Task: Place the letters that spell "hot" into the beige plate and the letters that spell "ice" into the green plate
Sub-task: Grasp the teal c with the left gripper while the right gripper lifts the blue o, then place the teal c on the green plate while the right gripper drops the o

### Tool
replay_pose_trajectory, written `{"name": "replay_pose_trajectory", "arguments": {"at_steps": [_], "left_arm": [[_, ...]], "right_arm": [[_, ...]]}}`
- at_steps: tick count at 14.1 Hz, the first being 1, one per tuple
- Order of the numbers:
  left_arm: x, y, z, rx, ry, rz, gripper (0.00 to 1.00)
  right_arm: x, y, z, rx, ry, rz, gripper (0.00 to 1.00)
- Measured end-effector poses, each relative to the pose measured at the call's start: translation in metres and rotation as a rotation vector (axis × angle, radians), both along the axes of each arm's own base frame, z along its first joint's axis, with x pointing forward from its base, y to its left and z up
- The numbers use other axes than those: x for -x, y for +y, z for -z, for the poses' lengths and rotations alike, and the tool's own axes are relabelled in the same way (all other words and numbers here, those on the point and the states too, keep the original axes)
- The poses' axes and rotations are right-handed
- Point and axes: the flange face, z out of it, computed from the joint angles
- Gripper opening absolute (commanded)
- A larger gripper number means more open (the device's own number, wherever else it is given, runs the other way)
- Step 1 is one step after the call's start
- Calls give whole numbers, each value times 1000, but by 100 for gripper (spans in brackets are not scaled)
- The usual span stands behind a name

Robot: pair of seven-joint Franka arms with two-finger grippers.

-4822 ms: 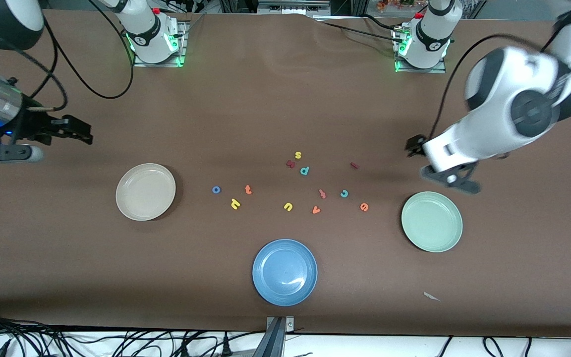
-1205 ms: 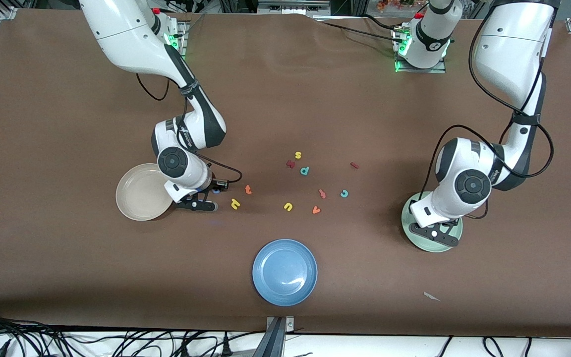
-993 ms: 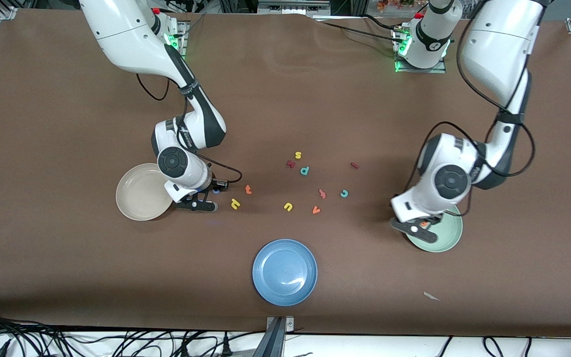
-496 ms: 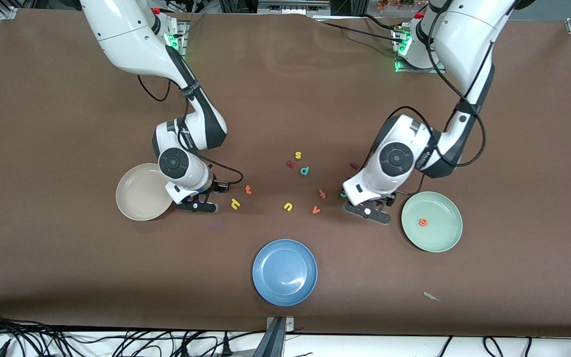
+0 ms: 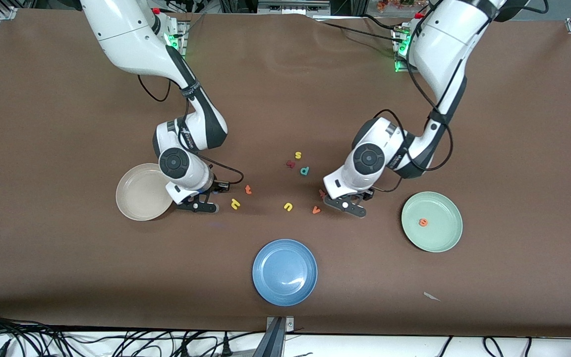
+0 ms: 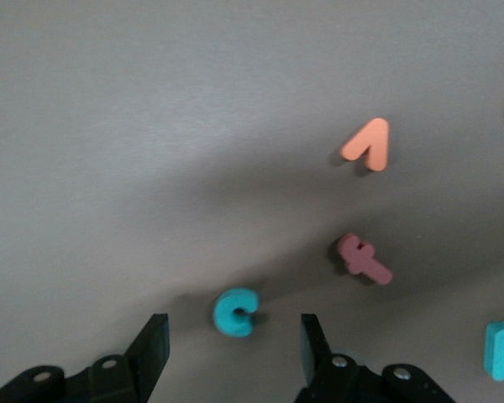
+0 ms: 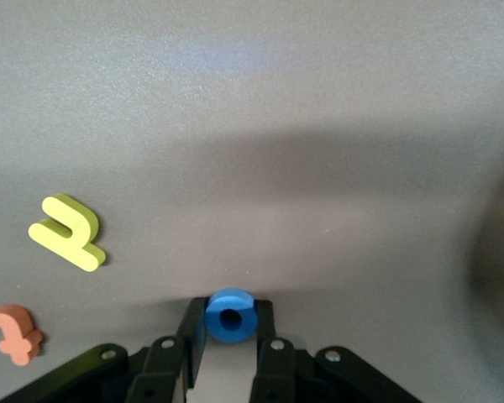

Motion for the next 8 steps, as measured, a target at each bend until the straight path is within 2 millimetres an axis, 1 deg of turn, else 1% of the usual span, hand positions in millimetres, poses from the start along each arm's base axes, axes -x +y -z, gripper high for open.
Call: {"name": "replay_pose_trajectory", "arguments": {"at_steps": [2,4,5,7,8], "left_arm": [[0,0,9,4,-3,-2,60],[-1,2,11,3,-2,-4,56],[-1,2,11,3,-2,-4,56],[1,2,14,1,3,-4,54],[1,3,16,-1,7,-4,48]], "right_arm": [[0,0,0,-1,-1,0,18],[-5,3,-8,-5,-8,-2,17],[-11,4,-16,-4,2,-2,17],[-27,1,-42,0,18,-6,17],[-36,-6,-53,2,11,-18,17]]}}
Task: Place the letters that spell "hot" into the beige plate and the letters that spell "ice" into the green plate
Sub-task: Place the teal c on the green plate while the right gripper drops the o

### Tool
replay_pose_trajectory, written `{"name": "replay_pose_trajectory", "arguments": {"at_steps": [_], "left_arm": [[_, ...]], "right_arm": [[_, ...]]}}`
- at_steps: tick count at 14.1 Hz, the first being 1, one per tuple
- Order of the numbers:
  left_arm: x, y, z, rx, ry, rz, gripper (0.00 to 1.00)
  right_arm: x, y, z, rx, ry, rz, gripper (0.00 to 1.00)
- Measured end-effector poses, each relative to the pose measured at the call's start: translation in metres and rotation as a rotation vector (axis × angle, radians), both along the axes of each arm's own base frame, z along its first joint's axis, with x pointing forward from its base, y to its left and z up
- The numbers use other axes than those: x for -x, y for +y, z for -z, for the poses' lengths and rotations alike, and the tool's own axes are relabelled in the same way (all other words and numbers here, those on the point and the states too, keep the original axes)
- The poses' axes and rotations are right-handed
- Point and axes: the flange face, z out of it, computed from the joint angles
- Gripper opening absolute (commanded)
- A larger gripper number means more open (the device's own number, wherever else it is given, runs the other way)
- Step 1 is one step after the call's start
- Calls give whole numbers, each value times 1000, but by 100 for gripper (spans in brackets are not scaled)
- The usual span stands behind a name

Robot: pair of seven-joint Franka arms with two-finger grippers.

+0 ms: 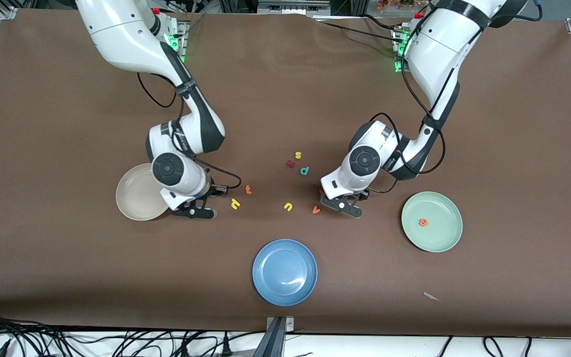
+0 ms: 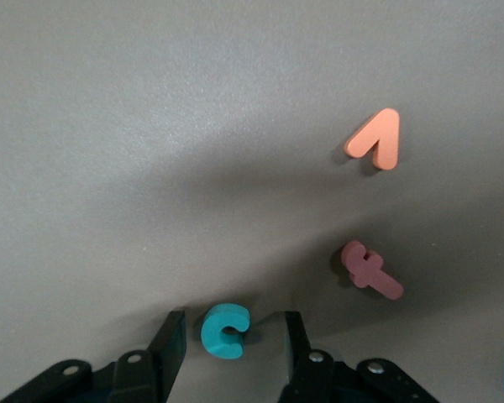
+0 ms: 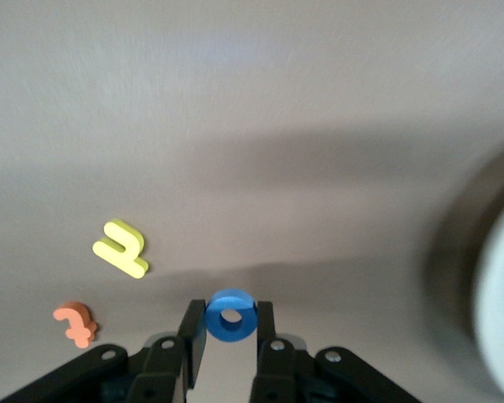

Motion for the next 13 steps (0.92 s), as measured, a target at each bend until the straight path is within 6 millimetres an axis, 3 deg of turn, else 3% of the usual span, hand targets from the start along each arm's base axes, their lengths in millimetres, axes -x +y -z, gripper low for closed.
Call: {"name": "replay_pose_trajectory", "arguments": {"at_steps": [1,2,3,6,9,13], "left_arm": [[0,0,2,-1,3,0,35],[0,1,2,-1,2,-1,12],[-1,2,1,-1,0,-1,1],[-3,5,-1,0,-1,3,0],[-11,16,-6,-10,5,-4,0],[-42,68,-58,-33,-2,-59,0]], "right_arm": [[-8,-11,-9,5,-8,-25,17],[-14,-25,-18,12,-10,-55,17],[-19,-42,-28,21,-9,-83,17],[-27,-94,-54,46,27,-174,17],[-29,-139,-55,63,47,-208,17],[-19,-165,-33,71,30,-223,17]]}}
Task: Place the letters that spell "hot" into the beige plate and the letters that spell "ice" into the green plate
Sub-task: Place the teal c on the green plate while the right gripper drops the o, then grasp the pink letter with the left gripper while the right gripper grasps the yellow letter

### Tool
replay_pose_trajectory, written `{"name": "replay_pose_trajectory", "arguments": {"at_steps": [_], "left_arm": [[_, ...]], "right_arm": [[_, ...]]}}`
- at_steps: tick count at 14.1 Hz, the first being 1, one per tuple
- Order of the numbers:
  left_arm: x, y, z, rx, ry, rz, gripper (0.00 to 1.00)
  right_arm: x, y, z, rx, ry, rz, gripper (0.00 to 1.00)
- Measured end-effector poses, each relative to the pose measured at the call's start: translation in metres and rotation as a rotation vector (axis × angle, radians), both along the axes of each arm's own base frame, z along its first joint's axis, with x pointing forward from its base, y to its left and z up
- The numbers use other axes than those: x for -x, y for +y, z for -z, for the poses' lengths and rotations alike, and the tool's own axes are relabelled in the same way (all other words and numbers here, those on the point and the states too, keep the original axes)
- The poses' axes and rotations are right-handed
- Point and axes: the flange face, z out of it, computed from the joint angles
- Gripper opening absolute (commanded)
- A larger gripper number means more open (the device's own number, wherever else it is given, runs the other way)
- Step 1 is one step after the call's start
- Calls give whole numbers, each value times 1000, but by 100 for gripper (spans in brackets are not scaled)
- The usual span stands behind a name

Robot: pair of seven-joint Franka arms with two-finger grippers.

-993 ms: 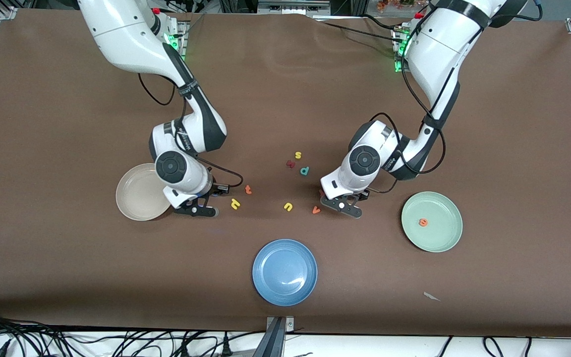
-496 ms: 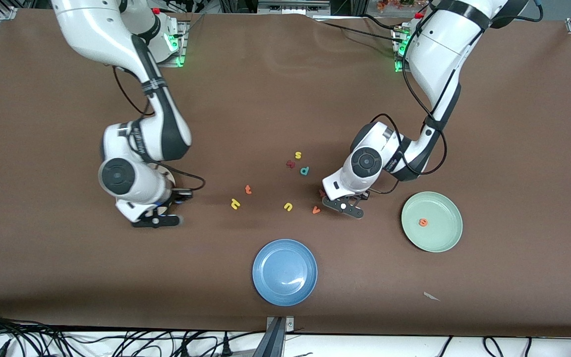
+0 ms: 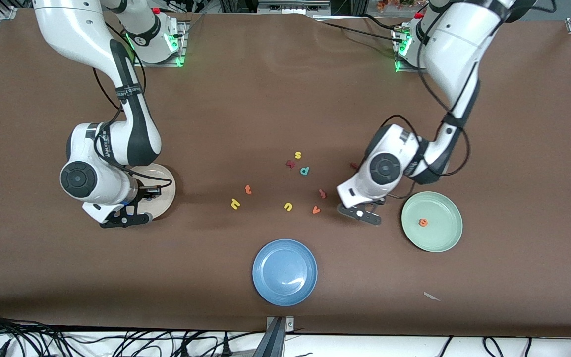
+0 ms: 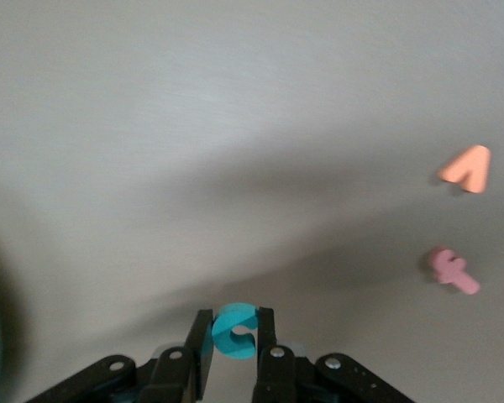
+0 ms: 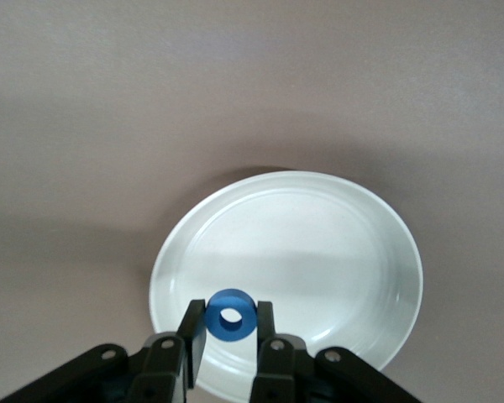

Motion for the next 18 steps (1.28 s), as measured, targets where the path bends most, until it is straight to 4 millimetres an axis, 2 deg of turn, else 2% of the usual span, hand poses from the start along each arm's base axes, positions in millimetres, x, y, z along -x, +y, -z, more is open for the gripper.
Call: {"name": "replay_pose_trajectory", "arguments": {"at_steps": [1,2,3,4,5,7,9,11,13,15,18], "left_arm": [[-8,22,-14,-3,-5,-9,0],[-17,47,-25,-3,-10,-15,1],[-25,72,-31,-2,-11,-10,4],[-30,95,-33,-1,-9,-1,11],[-34,116,-31,-1,-2,2,15],[-38,152,-24,0,13,8,99],[-36,171,-13,1,36,12,100],[-31,166,-6,2,58,21,100],[-26,151,-7,4,84,36,100],[-18,125,-12,12,110,40,100],[2,69,-23,25,126,-39,100]], "right_arm": [[4,-4,8,0,-14,-2,18],[9,-7,15,-1,-27,-1,23],[14,-10,20,-1,-35,-3,36],[19,-13,25,-3,-39,-2,83],[23,-15,28,-5,-40,0,100],[25,-16,30,-16,-40,10,100],[24,-12,24,-36,-49,20,100],[23,0,14,-91,-64,55,100],[20,24,6,-126,-78,99,100],[20,55,4,-127,-87,156,100],[19,108,8,-113,-104,243,100]]}}
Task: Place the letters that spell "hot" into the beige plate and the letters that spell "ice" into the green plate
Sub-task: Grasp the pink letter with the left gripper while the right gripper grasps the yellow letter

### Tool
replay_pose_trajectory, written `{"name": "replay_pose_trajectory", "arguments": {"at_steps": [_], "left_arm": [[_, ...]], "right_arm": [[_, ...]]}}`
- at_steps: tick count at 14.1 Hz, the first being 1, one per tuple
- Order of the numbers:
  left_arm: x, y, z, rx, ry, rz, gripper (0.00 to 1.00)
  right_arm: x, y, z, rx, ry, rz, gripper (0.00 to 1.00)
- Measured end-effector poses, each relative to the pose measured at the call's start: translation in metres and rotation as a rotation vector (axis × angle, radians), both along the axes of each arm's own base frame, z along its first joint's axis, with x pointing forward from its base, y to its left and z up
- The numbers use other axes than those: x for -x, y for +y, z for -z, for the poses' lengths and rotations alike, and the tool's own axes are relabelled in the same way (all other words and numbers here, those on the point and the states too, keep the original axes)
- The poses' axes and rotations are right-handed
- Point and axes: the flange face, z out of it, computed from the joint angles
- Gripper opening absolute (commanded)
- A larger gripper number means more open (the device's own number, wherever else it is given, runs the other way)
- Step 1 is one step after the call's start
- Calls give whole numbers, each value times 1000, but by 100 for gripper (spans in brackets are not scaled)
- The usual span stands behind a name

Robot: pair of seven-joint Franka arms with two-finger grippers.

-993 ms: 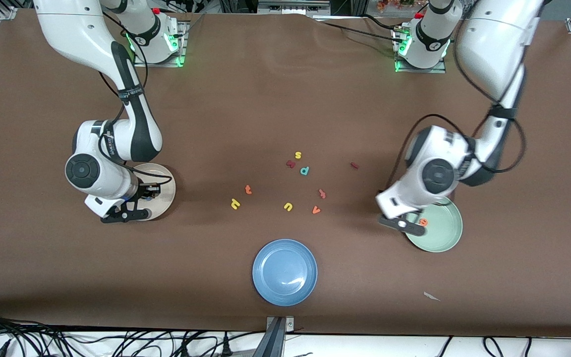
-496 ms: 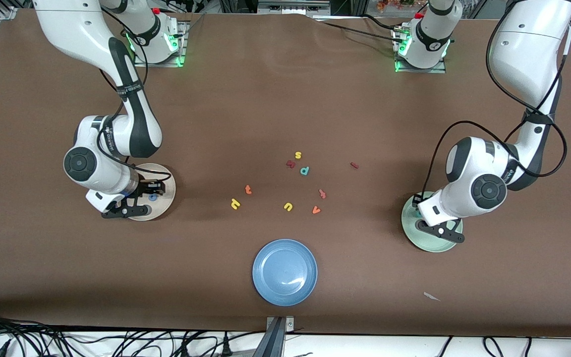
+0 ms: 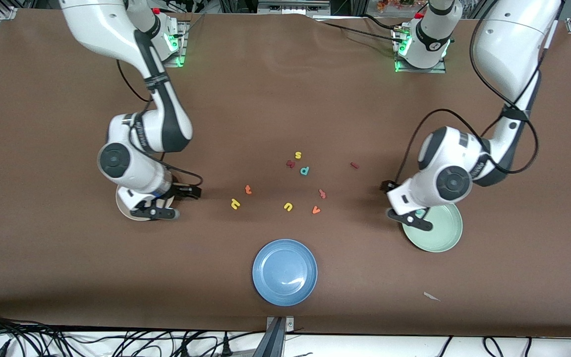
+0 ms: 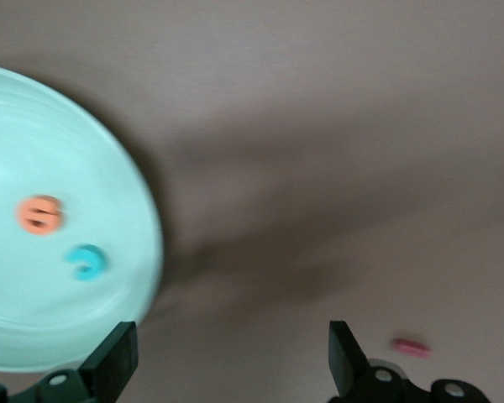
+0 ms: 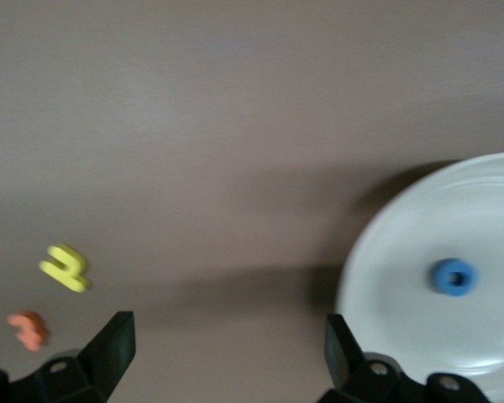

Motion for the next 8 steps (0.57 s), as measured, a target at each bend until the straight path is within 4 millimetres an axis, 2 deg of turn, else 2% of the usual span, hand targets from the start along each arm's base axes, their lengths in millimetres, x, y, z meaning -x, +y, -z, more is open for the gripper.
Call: {"name": "replay_pose_trajectory", "arguments": {"at_steps": [2,4,6,8], "left_arm": [[21,-31,-4,-15,15,-90,100],[44,-50,1,-31,25,-146,99],[70,-59,18,-28,-12,-237,99],[94,-60,35,-48,-19,-362,100]], "right_arm": [[-1,30,7,9,-4,45,100],[2,52,19,21,-1,49,100],[6,70,31,31,1,-12,100],[12,85,39,35,3,-131,100]]}}
